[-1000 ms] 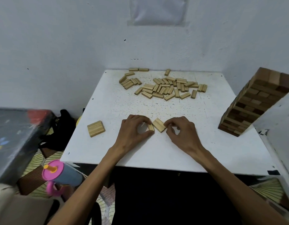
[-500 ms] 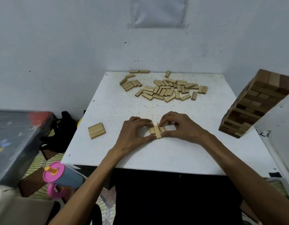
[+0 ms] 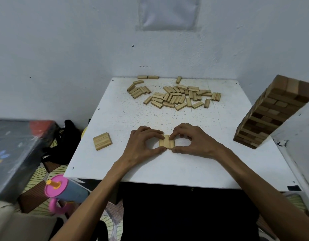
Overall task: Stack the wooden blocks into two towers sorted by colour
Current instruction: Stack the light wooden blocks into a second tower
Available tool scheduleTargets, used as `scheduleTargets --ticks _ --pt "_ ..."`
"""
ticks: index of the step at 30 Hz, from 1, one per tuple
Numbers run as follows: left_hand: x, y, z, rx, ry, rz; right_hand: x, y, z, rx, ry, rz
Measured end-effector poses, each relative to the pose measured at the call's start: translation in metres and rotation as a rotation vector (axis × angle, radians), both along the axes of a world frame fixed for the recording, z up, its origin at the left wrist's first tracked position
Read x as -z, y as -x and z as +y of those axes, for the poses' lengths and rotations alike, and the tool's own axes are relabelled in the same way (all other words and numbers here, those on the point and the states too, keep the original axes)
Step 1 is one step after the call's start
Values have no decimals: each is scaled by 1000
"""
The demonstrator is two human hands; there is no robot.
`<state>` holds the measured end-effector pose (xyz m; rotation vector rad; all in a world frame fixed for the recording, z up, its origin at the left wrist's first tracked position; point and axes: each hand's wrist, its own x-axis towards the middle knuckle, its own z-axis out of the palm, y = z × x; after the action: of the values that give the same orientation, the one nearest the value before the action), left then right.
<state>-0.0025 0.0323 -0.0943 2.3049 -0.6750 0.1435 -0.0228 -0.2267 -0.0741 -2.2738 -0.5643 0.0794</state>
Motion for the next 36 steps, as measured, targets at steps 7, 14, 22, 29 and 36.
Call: scheduleTargets --ticks 7,14,22,29,36 --pt "-5 -4 6 47 -17 66 0 2 2 37 -18 -28" --pt "-9 -1 3 -9 14 82 10 3 11 104 -88 -45" --pt "-10 -1 0 10 22 75 13 9 16 89 -137 -104" --pt "-8 -3 5 59 72 107 15 10 21 65 -182 -153" --pt "-14 -1 29 44 63 73 8 2 42 3 -185 -189"
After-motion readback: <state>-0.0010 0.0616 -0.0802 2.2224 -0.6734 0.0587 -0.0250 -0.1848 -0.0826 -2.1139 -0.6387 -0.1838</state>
